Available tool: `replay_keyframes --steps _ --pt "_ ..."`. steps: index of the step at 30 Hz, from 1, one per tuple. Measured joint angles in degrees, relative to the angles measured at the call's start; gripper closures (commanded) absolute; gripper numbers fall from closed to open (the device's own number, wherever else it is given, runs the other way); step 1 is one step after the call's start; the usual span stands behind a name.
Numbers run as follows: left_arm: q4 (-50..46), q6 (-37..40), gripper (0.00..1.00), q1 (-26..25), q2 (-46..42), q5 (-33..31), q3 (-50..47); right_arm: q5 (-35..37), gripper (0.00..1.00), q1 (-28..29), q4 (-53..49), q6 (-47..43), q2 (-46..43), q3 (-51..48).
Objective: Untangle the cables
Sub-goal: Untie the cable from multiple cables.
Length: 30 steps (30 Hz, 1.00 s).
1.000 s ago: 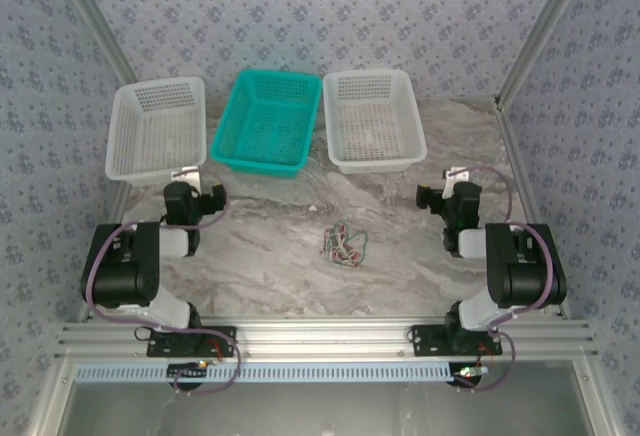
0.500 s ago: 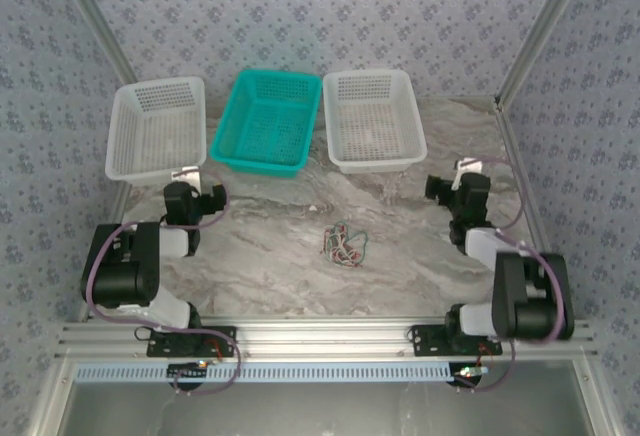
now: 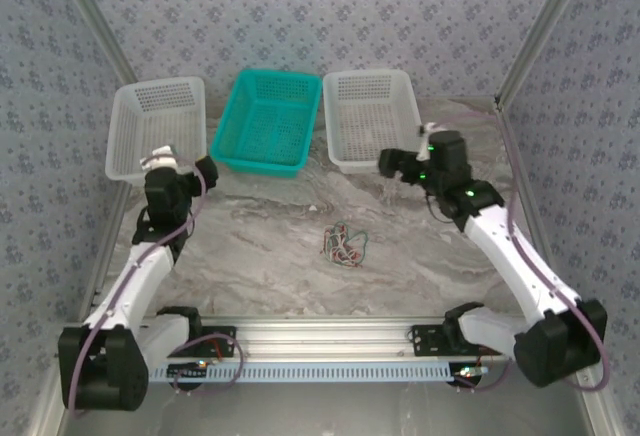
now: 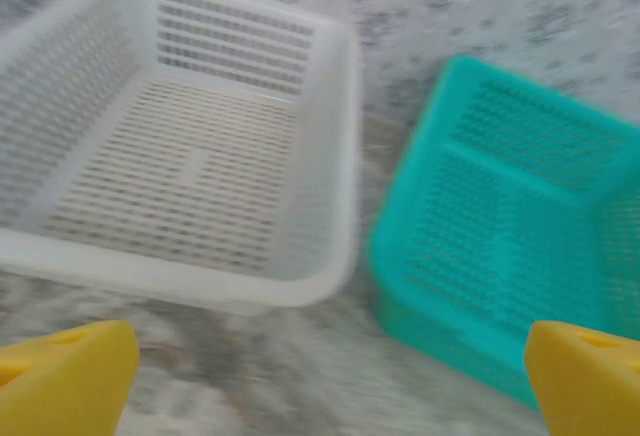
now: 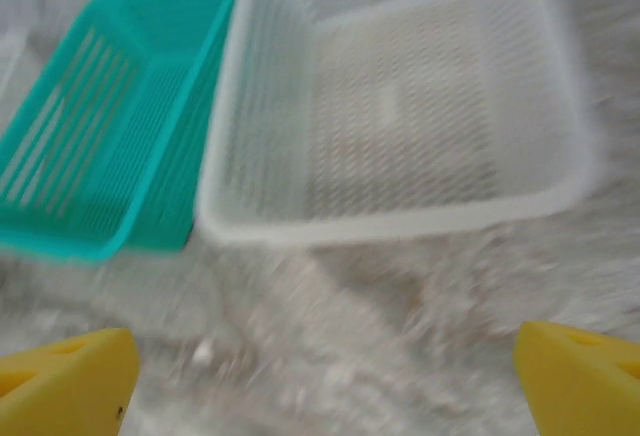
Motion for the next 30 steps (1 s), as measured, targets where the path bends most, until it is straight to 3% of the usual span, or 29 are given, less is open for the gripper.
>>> replay_keyframes --steps 4,7,11,13,15,25,30 --pt "-6.95 -11.30 0.03 -8.41 2.60 10.19 5.55 -2.54 0.03 10.14 -5.33 -0.85 5.25 0.94" --pt "-7.48 -17.49 0.10 -19.91 9.90 16.85 6.51 -4.96 0.06 12.50 -7.74 -1.16 7.30 -0.24" --pt "-9.09 -21.86 0.34 -33.83 21.14 21.16 9.09 -9.25 0.16 14.32 -8.46 -1.73 8.55 -3.17" --pt "-8.98 -23.41 0.49 -37.22 24.28 21.97 9.44 -11.13 0.22 15.67 -7.98 -1.57 9.03 -5.03" --pt "-8.41 -24.76 0.53 -38.69 25.94 22.29 8.96 -12.59 0.26 16.92 -7.04 -1.16 9.81 -6.99" --pt "-7.85 -25.99 0.56 -39.15 31.06 23.61 8.70 -15.41 0.28 17.49 -0.85 0.42 15.50 -10.78" --pt "-7.85 -26.95 0.68 -39.15 36.63 24.59 10.78 -15.65 0.38 17.46 1.27 0.20 19.08 -10.82"
